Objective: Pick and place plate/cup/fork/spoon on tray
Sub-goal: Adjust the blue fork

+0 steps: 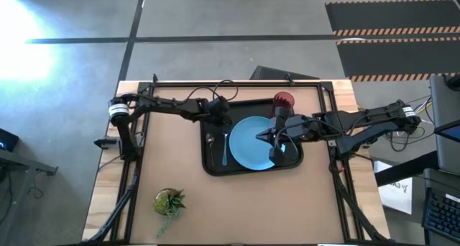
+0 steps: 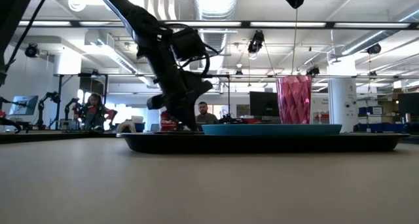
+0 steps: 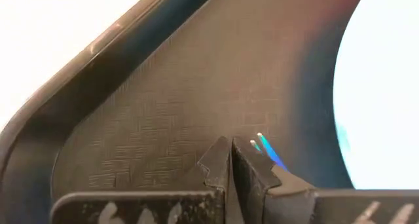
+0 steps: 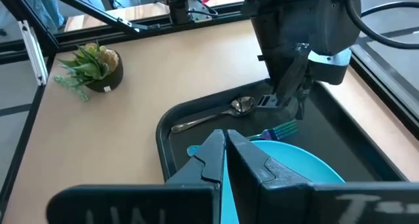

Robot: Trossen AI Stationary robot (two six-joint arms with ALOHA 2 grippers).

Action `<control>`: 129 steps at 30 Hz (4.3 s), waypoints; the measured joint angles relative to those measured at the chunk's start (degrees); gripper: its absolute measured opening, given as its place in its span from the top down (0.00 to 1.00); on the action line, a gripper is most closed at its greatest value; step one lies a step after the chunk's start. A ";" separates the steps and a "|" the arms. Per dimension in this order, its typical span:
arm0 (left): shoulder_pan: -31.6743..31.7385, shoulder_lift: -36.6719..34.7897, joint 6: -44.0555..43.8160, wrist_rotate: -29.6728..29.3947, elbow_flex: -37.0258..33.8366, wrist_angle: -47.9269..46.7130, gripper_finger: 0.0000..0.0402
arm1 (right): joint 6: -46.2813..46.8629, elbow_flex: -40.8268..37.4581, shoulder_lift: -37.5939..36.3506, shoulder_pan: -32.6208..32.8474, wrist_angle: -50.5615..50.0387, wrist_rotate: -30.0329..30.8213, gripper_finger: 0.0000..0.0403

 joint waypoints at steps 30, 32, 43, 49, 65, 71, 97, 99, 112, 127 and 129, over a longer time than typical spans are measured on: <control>-4.31 -2.06 -0.27 -0.76 -0.25 -7.73 1.00 | 0.44 0.00 0.02 0.00 -2.33 -0.16 0.98; -4.48 -2.92 -0.28 -0.94 0.03 -8.06 1.00 | 0.44 0.00 0.02 0.00 -2.28 -0.16 0.98; -7.70 -5.14 -2.11 -1.20 0.03 -7.73 1.00 | 0.36 0.00 0.02 0.00 -2.67 0.04 0.98; -7.74 -3.22 -3.47 0.88 -0.80 -6.34 1.00 | 0.39 0.00 0.02 0.00 -2.59 0.04 0.98; -11.17 -2.60 -6.38 5.19 -1.65 -3.26 1.00 | 0.83 0.00 0.02 0.00 -1.67 0.04 0.98; -13.90 -2.60 -8.52 5.43 -1.71 -1.80 1.00 | 0.82 0.00 0.02 0.00 -1.19 0.04 0.98; -15.15 1.33 -7.80 5.88 -0.58 1.00 1.00 | 0.44 0.00 0.02 0.00 0.37 0.04 0.98; -15.15 1.39 -7.80 5.99 -0.58 1.09 1.00 | 0.44 0.00 0.02 0.00 0.37 0.04 0.98; -15.10 1.55 -7.78 5.95 -1.07 2.68 1.00 | 0.44 0.00 0.02 0.00 0.41 0.06 0.98; -15.54 1.30 -8.80 6.51 -2.53 -1.29 1.00 | 0.42 0.00 0.02 0.00 1.33 0.04 0.98; -15.57 1.08 -8.77 6.61 -2.52 -2.58 1.00 | 0.42 0.00 0.02 0.00 1.29 0.04 0.98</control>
